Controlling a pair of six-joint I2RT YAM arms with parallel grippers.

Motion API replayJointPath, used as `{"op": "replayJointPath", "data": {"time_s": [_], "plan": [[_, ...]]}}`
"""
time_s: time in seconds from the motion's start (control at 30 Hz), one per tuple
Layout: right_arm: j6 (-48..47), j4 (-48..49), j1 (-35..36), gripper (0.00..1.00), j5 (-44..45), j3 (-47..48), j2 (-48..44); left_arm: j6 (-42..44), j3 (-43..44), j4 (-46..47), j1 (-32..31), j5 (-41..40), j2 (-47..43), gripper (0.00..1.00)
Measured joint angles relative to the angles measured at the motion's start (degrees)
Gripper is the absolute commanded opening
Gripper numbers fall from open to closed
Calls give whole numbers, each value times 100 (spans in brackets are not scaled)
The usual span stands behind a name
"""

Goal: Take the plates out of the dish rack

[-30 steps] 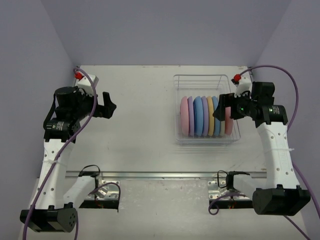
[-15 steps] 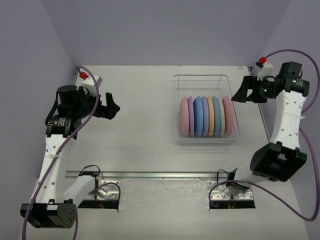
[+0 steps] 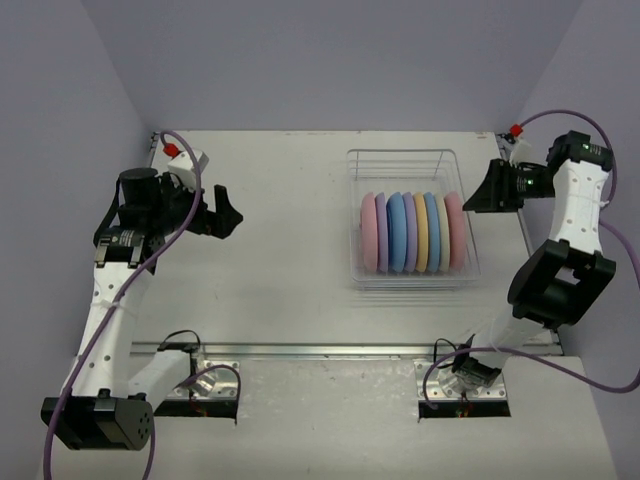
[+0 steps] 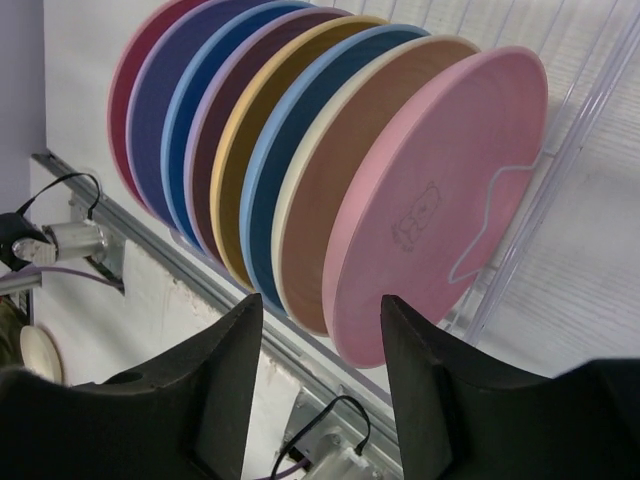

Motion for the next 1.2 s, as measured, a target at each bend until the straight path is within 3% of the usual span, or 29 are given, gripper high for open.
{"op": "replayJointPath", "data": {"time_s": [0.23, 0.37, 0.53, 0.6, 1.2], "plan": [[-238, -29, 23, 47, 6, -431, 130, 0, 0, 4, 0, 63, 30, 100], [-328, 4, 63, 41, 10, -803, 162, 0, 0, 2, 0, 86, 73, 100], [-475, -42, 99, 21, -110, -1111, 329, 0, 0, 2, 0, 89, 83, 100], [-566, -141, 107, 0, -311, -1115, 405, 0, 0, 3, 0, 89, 83, 100], [-1000, -261, 38, 0, -664, -673, 555, 0, 0, 4, 0, 105, 83, 100]]}}
